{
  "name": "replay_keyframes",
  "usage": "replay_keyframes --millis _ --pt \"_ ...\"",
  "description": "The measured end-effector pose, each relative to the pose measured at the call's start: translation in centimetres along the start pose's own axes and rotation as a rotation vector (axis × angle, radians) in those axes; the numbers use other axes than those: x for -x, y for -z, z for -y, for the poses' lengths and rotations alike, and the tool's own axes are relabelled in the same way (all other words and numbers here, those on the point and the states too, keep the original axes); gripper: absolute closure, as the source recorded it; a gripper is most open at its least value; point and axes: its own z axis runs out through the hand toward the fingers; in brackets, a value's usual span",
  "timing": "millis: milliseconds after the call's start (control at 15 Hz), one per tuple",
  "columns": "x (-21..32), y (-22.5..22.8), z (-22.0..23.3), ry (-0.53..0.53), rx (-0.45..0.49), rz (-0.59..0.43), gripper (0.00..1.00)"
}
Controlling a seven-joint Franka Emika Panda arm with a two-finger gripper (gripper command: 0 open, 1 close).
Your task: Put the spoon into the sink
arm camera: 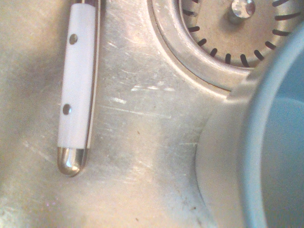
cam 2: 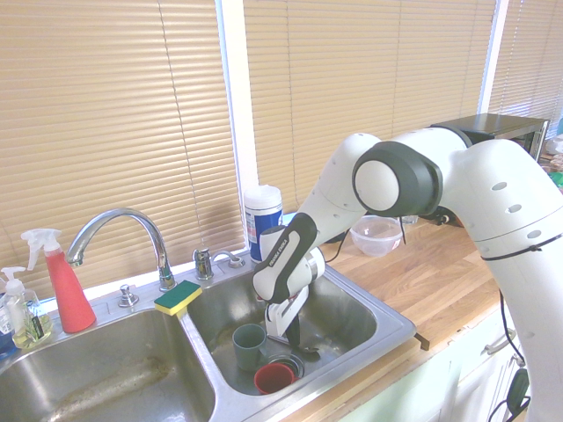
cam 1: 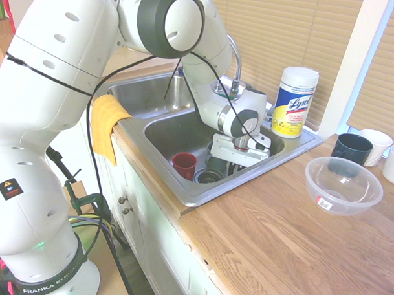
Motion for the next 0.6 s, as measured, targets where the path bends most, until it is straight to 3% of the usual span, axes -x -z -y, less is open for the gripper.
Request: replay_keyframes --millis 400,600 --pt "0.7 0.3 0.9 0.049 -0.002 -0.095 0.0" --pt "2.9 1.9 0.8 0.077 -0.008 -0.2 0.0"
